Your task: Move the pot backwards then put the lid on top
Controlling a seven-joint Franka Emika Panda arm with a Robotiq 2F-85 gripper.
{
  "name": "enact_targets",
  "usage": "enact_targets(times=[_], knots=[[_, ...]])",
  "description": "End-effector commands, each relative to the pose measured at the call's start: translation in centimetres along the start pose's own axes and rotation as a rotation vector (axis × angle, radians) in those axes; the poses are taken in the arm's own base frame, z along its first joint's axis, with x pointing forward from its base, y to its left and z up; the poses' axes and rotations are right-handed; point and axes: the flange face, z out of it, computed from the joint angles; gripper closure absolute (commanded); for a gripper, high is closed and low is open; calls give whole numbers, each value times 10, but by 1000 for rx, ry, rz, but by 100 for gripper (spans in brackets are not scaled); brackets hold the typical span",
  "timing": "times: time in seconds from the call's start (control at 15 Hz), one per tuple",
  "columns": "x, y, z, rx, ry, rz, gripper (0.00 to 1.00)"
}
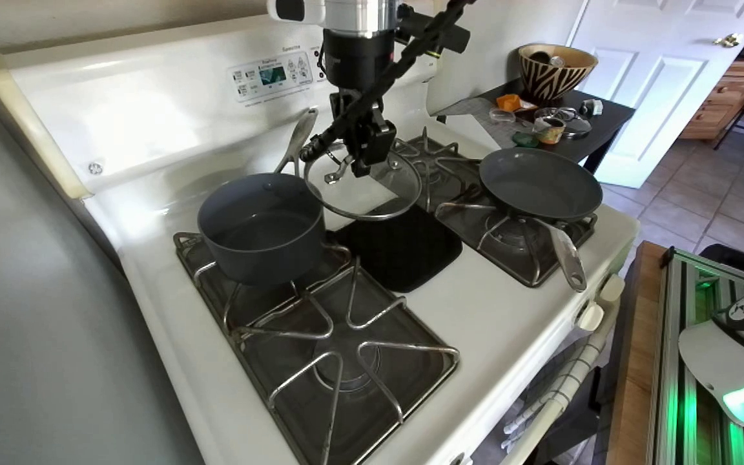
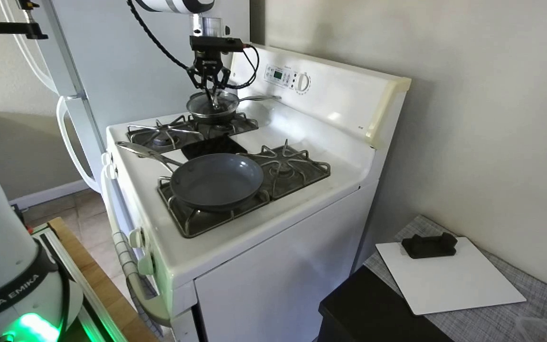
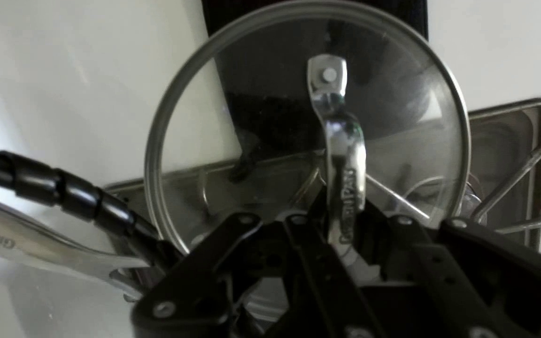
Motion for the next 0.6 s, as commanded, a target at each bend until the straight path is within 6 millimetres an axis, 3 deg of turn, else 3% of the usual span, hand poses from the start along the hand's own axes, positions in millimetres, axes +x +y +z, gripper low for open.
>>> enact_targets(times=[0.0,0.53], knots=[[19,-4,-23,-15,-17,10,100],[82,2,-45,-33,-12,76,100]])
